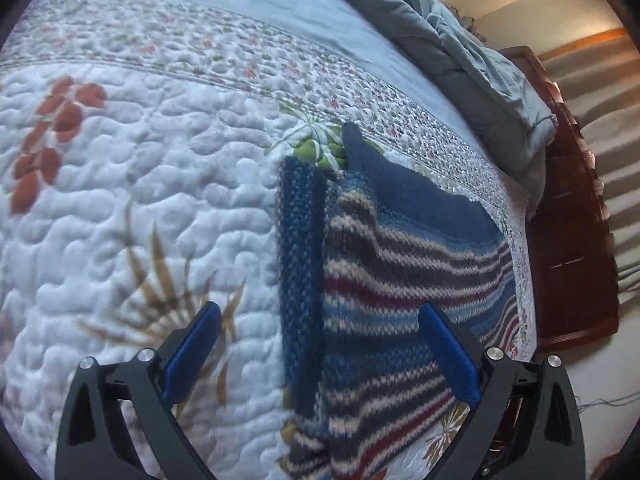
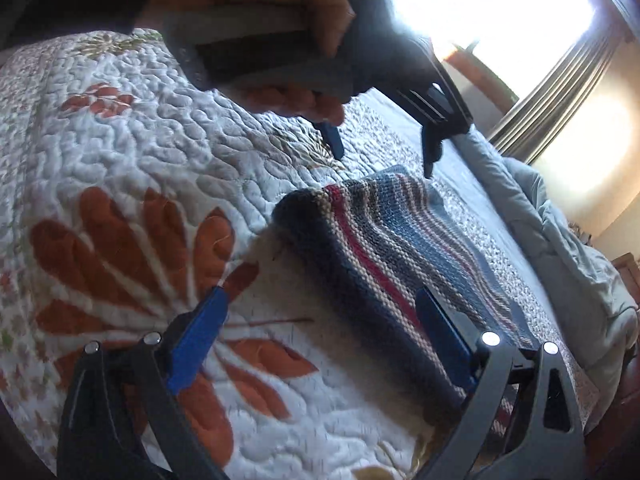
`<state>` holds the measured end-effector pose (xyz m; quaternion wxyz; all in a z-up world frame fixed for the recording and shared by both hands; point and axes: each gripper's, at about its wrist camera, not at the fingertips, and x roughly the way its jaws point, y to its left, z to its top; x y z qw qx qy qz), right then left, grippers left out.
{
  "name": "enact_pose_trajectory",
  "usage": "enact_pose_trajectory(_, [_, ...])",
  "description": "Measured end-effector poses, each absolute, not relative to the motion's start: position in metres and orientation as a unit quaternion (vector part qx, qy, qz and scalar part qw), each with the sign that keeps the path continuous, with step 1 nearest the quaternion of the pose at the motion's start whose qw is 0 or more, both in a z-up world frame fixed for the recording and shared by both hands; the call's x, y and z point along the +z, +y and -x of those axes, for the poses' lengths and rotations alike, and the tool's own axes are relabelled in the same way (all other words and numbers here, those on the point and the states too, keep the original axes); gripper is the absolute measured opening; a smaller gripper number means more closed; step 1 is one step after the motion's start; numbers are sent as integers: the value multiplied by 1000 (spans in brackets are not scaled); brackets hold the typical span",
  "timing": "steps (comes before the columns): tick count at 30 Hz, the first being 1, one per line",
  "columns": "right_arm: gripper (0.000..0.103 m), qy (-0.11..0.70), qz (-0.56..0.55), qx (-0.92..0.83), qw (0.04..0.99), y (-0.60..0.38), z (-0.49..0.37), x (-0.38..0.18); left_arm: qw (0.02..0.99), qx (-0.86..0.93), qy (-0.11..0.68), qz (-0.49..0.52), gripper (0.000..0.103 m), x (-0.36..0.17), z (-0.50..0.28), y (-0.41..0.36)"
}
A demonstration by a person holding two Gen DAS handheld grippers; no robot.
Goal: Fold small clothes
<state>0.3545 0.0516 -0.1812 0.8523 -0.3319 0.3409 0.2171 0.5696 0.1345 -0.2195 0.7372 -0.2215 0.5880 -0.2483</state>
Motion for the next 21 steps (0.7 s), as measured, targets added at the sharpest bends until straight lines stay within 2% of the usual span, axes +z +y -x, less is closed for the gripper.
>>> enact_pose_trajectory(8, [95,363,323,208,849,55,-389,-196,705,-297,604,222,99,-235,-605,113])
enact_pose_trajectory(21, [96,338,335,177,862,56,-421,-200,679,-326,619,222,99,-240,-626,88])
